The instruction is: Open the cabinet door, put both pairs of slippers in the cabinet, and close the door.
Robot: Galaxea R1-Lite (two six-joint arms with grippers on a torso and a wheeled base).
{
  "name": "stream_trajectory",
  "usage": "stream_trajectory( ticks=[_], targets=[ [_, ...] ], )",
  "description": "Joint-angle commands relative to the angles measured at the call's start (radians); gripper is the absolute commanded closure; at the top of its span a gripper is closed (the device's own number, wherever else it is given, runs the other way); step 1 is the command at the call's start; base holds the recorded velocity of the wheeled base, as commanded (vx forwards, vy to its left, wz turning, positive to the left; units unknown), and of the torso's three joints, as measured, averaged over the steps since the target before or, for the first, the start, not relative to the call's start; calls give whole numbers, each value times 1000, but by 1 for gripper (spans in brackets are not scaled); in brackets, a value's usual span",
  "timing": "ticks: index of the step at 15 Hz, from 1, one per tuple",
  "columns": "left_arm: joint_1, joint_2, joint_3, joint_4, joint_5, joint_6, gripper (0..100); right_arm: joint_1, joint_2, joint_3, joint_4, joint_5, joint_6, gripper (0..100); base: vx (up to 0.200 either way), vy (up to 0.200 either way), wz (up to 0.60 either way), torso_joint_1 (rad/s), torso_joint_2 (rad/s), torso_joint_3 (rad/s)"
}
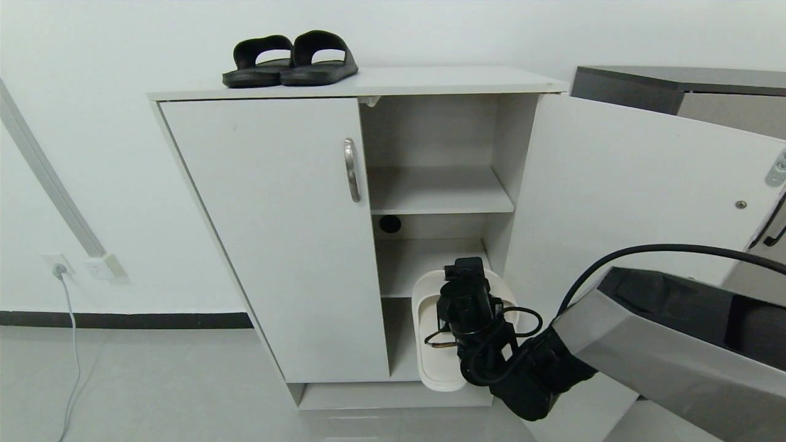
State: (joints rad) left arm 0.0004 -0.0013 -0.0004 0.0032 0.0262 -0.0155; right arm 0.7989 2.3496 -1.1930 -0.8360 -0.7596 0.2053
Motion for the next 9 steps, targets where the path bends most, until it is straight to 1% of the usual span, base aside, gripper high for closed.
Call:
stream_trajectory(
  ticks=[1,6,7,9],
  targets=[
    [1,1,0,0,0,0,100,11,56,-48,-5,11,-9,100,0,0,0,0,0,0],
    [1,1,-1,1,-2,0,100,13,135,-162,0,22,-30,100,0,0,0,0,0,0],
    [1,1,-1,1,-2,2,100,13,145,-169,0,22,-32,100,0,0,0,0,0,0],
    [1,1,-1,1,-3,0,100,13,154,-171,0,22,-32,100,0,0,0,5,2,-120]
  ],
)
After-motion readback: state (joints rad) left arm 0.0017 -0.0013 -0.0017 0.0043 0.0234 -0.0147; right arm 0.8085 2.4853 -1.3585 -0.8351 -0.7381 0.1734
